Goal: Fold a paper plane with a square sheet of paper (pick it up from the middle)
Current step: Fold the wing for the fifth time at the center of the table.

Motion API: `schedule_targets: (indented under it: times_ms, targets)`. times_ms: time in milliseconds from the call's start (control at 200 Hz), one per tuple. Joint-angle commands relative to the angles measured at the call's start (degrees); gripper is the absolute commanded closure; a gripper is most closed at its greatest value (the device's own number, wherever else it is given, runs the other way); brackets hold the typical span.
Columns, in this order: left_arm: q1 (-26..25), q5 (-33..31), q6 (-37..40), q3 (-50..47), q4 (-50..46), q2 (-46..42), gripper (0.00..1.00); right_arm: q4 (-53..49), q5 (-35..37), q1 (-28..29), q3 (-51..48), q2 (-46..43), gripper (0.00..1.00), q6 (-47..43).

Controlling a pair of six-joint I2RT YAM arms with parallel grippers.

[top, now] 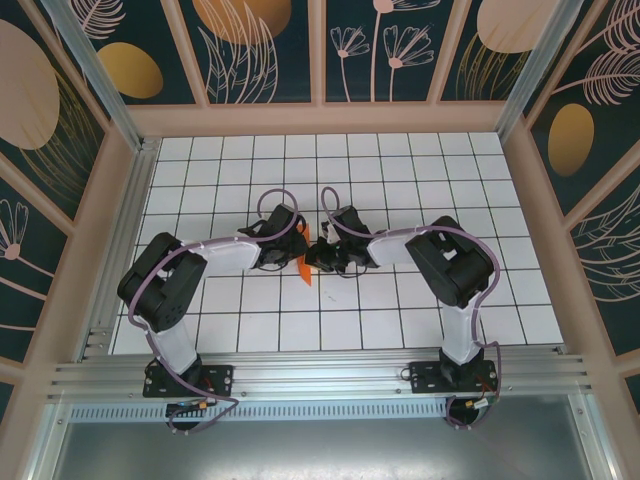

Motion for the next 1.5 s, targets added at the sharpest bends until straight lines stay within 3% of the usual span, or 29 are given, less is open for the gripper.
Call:
schedule_targets:
  times_ms: [0,275,520,891,1186,1496]
  targets:
    - [-0.24,-1.87,-2.01,1.27,-0.12,1.2,0.78,0.29,-0.15,-0.32,-2.61,-1.28,0.81,-3.73]
    - [-0.15,-2.41,-5.07,3.24,-1.05,2.25,0.83,6.65,-1.98,-0.4,-5.95,-1.42,0.66,-7.56]
    - [-0.05,-2.02,-7.11,4.57,-1.49,3.28,0.89,3.96,1.62,-0.11,-6.11,-1.75,0.59,-12.37]
    - [-0.11,-0.29,-9.14,4.13,0.71,2.49,0.93,-2.99,11.95,2.29,-3.19,-1.65,0.65,-14.43]
    - [0.4,0.77,-10.51,2.91,2.74,1.11,0.95,-3.07,13.35,2.22,-3.43,-1.89,0.6,-12.3]
    - [0.97,4.03,-10.62,-0.44,7.25,0.13,0.88,-3.7,11.99,1.96,-3.13,-1.63,0.7,-7.71]
